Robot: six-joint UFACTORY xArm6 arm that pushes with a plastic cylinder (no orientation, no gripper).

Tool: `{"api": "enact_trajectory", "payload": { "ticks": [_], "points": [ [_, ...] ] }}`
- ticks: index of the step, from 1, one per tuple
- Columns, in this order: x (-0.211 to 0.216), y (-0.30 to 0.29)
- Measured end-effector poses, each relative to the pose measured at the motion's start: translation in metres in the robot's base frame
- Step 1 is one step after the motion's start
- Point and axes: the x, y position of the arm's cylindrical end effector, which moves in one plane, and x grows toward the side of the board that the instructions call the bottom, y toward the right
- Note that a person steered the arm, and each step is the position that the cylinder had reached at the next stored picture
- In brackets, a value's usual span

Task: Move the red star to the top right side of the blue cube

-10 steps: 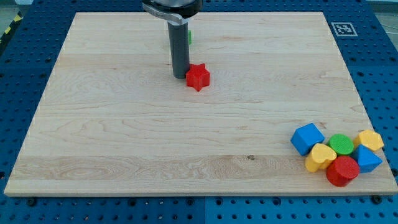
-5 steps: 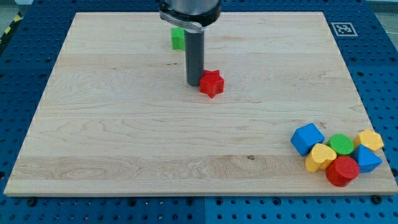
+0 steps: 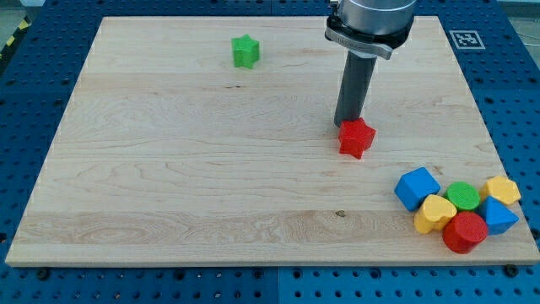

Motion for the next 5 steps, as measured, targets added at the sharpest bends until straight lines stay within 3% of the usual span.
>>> {"api": "enact_trajectory", "payload": {
  "ticks": [3,5],
  "points": [
    [0.010,-0.014],
    [0.030,0.025]
  ]
}}
